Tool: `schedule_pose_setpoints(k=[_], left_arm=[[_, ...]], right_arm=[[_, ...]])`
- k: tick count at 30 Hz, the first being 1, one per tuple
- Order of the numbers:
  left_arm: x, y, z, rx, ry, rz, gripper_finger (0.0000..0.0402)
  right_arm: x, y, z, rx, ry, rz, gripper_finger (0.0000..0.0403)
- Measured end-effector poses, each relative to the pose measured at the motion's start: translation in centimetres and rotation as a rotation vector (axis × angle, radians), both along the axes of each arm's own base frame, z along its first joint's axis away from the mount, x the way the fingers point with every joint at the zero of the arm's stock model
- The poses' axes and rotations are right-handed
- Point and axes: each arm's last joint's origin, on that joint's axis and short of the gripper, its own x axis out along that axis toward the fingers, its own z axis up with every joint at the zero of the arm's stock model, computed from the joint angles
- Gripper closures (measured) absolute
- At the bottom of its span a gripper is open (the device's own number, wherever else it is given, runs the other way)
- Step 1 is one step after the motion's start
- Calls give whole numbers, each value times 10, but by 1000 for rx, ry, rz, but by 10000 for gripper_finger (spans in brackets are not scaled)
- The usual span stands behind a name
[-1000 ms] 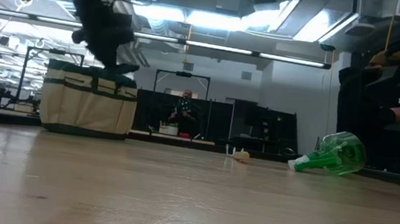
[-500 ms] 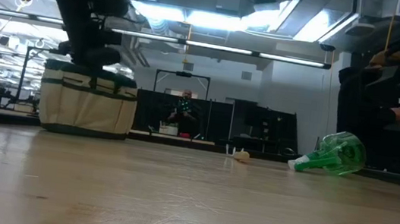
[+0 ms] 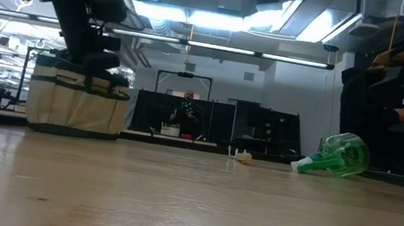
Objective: Pick & Place Garden tools in Gardening bag
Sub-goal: Put the shear scissors into the gardening bag, then put the hand rake into the gardening bag
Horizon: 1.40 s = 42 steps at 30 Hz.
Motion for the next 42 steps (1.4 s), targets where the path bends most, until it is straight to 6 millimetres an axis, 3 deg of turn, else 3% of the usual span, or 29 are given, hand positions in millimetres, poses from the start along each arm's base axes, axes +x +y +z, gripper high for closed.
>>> schedule_pose_setpoints(k=[10, 16, 29, 42], left_arm=[[12, 7, 50, 33, -80, -57, 267], [18, 6, 74, -25, -211, -150, 260], [23, -11, 69, -152, -198, -219, 268], [42, -38, 73, -100, -233, -305, 268]], right_arm=[[0, 0, 0, 0, 0, 0, 210], [0, 0, 0, 0, 0, 0, 210], [0, 0, 0, 0, 0, 0, 210], [0, 0, 0, 0, 0, 0, 210]])
